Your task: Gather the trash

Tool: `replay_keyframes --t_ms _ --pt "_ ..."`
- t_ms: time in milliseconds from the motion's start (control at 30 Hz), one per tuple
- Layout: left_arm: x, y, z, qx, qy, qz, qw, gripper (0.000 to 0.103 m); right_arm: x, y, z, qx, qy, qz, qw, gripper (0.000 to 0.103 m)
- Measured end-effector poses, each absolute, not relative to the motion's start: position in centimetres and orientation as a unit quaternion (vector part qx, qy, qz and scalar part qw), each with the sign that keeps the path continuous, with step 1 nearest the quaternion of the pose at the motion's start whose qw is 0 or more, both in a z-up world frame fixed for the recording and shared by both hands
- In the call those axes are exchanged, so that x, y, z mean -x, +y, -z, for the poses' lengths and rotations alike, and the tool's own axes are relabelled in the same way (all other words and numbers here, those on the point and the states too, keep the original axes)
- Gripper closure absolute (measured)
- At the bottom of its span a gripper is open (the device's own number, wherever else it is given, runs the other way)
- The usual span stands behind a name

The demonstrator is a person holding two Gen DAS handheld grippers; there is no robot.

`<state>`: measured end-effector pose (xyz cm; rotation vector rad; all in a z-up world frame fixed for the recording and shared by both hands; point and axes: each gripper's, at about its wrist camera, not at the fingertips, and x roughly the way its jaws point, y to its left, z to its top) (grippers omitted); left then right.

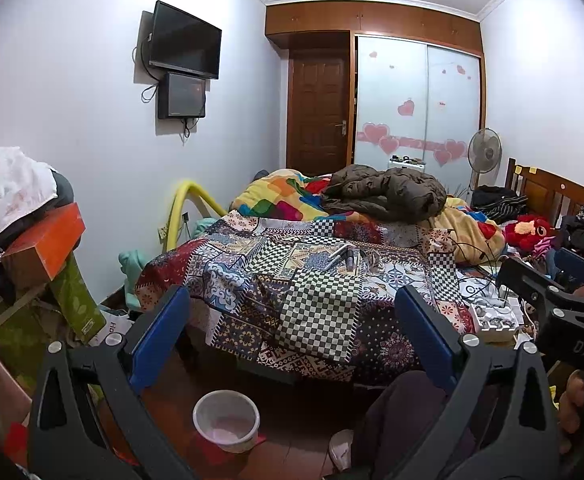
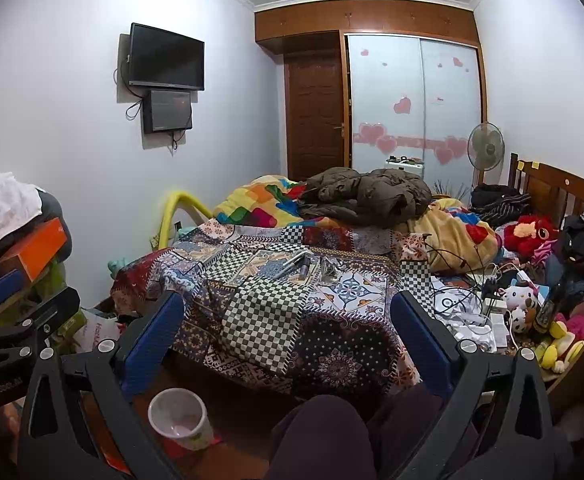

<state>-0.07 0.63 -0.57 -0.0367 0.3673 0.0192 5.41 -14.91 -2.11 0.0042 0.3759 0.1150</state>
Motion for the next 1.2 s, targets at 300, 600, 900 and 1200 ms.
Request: replay_keyframes --t_ms 300,600,900,1200 --pt "0.01 0.79 0.64 0.019 0.183 -0.009 0.983 0.0 -5.35 -15.04 2.05 -0.001 0.186 -0.061 0.981 0.0" --pt "0.09 0.57 0.65 0.017 0.184 -0.009 0.983 0.0 -5.14 -15.07 2.1 -0.001 0.187 -0.062 0.98 0.0" --pt "0.1 0.49 0.83 0.018 0.184 -0.009 0.983 0.0 -5.17 -15.04 2.05 -0.001 0.186 -0.062 0.98 0.0" --pt "0.2 0.49 0.92 0.019 0.183 -0.009 0.983 0.0 -5.27 -14.91 2.04 0.0 0.186 -0.063 0.981 0.0"
